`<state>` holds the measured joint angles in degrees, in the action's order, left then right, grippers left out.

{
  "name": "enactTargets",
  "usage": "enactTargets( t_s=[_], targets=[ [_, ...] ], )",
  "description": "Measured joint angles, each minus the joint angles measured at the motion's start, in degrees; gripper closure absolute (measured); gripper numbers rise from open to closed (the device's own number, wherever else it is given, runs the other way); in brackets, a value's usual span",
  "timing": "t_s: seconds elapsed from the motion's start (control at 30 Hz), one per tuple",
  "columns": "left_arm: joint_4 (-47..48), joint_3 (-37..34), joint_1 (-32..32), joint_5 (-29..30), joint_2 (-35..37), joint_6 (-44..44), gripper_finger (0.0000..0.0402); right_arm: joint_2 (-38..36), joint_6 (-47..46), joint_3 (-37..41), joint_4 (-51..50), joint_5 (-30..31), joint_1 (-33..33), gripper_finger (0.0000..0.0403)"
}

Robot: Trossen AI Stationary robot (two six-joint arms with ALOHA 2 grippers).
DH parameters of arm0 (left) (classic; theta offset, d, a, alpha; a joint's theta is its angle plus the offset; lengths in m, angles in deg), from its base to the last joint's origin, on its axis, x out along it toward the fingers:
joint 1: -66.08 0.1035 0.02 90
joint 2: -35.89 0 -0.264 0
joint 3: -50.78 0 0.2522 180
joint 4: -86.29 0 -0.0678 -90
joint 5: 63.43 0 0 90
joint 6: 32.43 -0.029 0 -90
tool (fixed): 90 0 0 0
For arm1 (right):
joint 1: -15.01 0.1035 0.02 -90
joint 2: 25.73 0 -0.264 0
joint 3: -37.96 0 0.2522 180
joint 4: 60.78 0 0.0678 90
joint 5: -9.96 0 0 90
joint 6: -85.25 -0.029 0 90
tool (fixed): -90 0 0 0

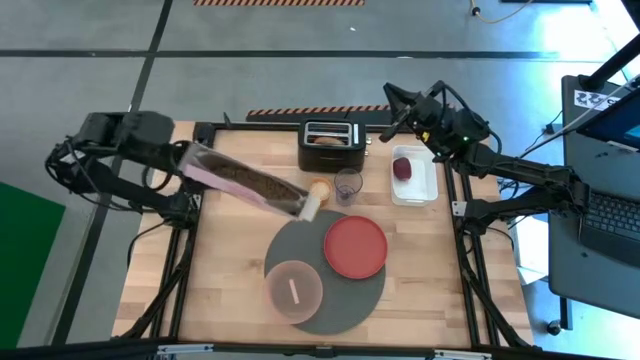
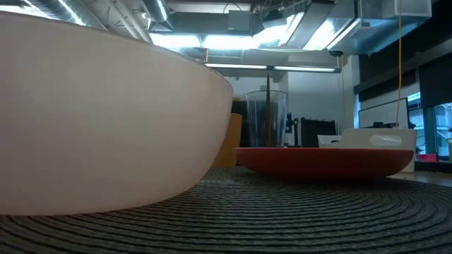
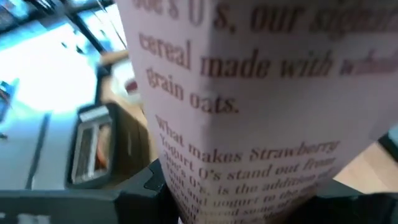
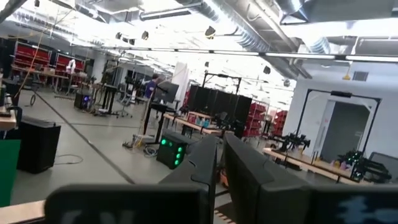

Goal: Arrange a breakfast setting
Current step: Pour the cereal from the cereal box into the light pink bowl

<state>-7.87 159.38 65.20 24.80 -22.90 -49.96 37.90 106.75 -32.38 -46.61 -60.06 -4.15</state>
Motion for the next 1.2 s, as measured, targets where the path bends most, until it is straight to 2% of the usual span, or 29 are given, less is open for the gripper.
enactTargets(
  t_s=[0.17,0.43,0.57,0.7,0.97,1.2],
  targets=[
    [6.5,0.1,3.5,-4.7,-2.6,-4.6,0.0239,0.0,0.0,0.0,1.0,0.0,0.0,0.0368],
    [17.7,0.1,2.8,-5.4,-9.5,-10.0,0.0247,-0.4,0.0,0.0,1.3,-1.6,0.0,0.0368],
    [17.7,0.7,0.0,-2.4,-11.9,-11.9,0.0247,-1.2,0.0,0.0,0.8,-3.1,0.0,0.0368],
    [17.7,3.2,-3.3,5.3,-14.7,-13.2,0.0247,-1.7,0.0,0.0,0.6,-3.1,0.0,0.0368],
    [17.9,4.2,-9.6,16.5,-16.7,-15.7,0.0248,-1.7,1.7,0.0,-1.4,-5.7,0.0,0.0368],
    [17.8,4.0,-12.1,19.2,-17.1,-14.3,0.0246,-1.7,2.9,0.0,-2.5,-5.8,0.0,0.0368]
  ],
)
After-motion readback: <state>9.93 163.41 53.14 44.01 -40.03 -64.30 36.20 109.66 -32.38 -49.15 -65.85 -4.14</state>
